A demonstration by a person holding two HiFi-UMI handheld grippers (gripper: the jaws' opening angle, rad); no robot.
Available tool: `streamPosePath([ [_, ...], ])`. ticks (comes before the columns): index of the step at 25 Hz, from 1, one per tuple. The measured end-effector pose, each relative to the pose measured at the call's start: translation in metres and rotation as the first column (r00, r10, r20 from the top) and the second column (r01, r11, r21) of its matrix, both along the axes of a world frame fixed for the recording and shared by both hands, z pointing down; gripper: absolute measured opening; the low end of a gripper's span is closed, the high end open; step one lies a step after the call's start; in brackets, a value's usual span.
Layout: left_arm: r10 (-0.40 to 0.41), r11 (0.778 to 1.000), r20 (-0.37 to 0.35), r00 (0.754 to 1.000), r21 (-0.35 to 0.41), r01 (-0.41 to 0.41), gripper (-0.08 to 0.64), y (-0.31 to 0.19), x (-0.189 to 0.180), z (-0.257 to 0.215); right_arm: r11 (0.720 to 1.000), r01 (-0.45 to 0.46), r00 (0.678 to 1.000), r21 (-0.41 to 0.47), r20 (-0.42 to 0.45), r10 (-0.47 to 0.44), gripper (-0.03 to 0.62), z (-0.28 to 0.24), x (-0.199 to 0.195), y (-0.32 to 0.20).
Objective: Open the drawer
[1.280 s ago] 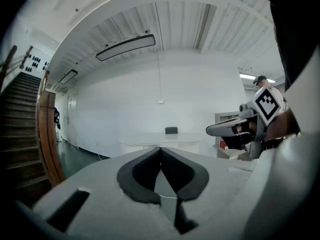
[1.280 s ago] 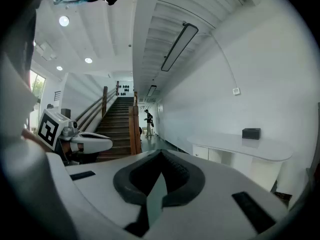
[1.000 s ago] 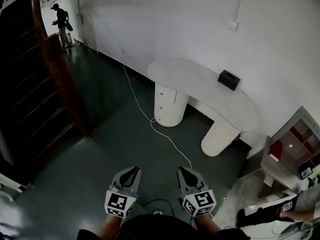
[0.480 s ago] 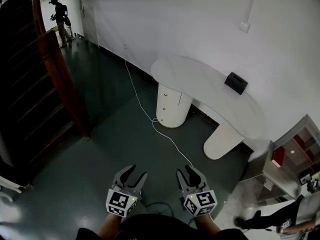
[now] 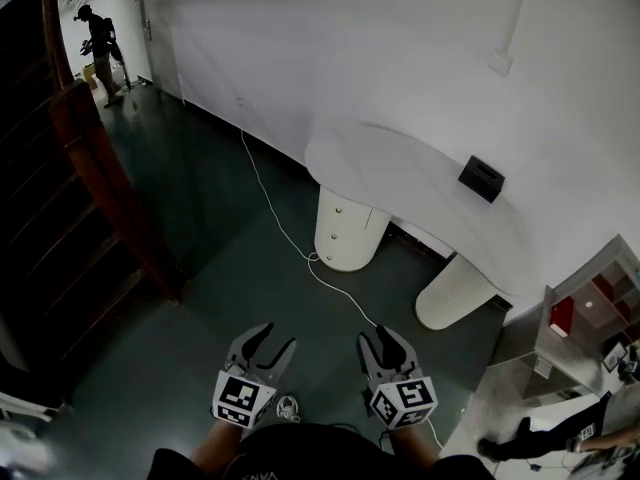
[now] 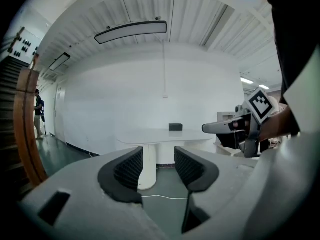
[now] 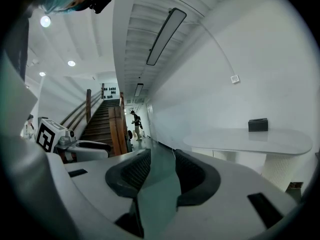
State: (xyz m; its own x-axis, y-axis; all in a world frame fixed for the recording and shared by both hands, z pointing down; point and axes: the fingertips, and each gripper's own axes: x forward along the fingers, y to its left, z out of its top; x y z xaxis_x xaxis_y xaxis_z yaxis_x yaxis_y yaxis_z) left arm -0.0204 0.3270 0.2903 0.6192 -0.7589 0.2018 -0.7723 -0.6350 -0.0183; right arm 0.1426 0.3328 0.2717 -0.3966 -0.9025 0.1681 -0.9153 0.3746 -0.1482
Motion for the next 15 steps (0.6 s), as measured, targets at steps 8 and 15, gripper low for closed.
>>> streamPosePath([
  [8,0.043,0.999,-0.004,0.999,-0.023,-0.043,0.190,-0.061,-0.030,0.010,0.998,-0.061,0.998,-0.024,-0.003,0.060,0.140,0.008,-0.026,-0.051],
  [15,0.024,0.998,-0.023,0.999,-0.062,-0.026,0.190,-0.097,-0.030,0.027,0.997,-0.054,0.998,-0.050,-0.025,0.053,0.140,0.017,-0.019,-0.097],
])
